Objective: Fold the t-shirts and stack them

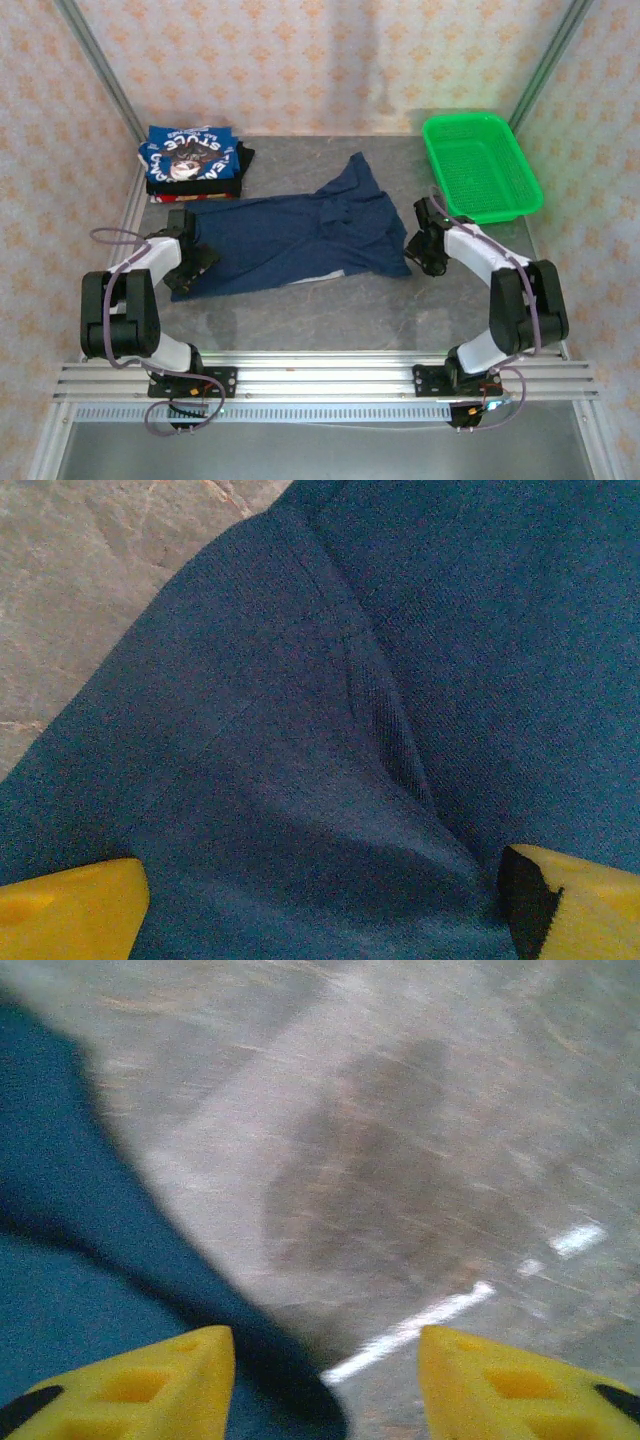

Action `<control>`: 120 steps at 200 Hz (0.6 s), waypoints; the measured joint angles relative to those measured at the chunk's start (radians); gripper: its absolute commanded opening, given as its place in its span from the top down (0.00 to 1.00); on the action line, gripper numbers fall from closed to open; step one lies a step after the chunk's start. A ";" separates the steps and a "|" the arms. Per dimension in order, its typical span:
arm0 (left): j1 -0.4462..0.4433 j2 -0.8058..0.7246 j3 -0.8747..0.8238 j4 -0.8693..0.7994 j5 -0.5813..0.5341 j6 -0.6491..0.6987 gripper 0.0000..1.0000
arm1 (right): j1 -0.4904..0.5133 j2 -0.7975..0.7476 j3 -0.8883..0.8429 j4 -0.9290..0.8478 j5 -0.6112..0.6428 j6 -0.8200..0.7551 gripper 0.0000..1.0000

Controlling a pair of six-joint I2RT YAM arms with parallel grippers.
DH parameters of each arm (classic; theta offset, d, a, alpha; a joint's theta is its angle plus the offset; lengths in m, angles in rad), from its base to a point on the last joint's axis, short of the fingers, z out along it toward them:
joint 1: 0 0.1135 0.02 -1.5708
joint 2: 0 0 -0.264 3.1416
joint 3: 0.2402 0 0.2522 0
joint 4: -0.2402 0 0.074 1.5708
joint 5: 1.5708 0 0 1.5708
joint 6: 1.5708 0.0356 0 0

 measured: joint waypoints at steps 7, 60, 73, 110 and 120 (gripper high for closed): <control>0.000 0.000 0.000 0.002 0.004 0.003 0.08 | 0.000 -0.003 0.007 0.025 -0.027 -0.020 0.46; 0.000 0.005 0.000 0.004 0.017 0.027 0.08 | 0.000 0.138 0.044 0.152 -0.198 -0.147 0.51; 0.000 0.005 0.000 0.004 0.017 0.034 0.08 | 0.000 0.163 0.044 0.165 -0.218 -0.167 0.51; 0.001 0.005 0.000 0.004 0.018 0.045 0.08 | 0.000 0.210 0.082 0.169 -0.279 -0.222 0.66; 0.002 0.005 0.000 0.004 0.019 0.046 0.08 | 0.000 0.211 0.084 0.170 -0.288 -0.240 0.72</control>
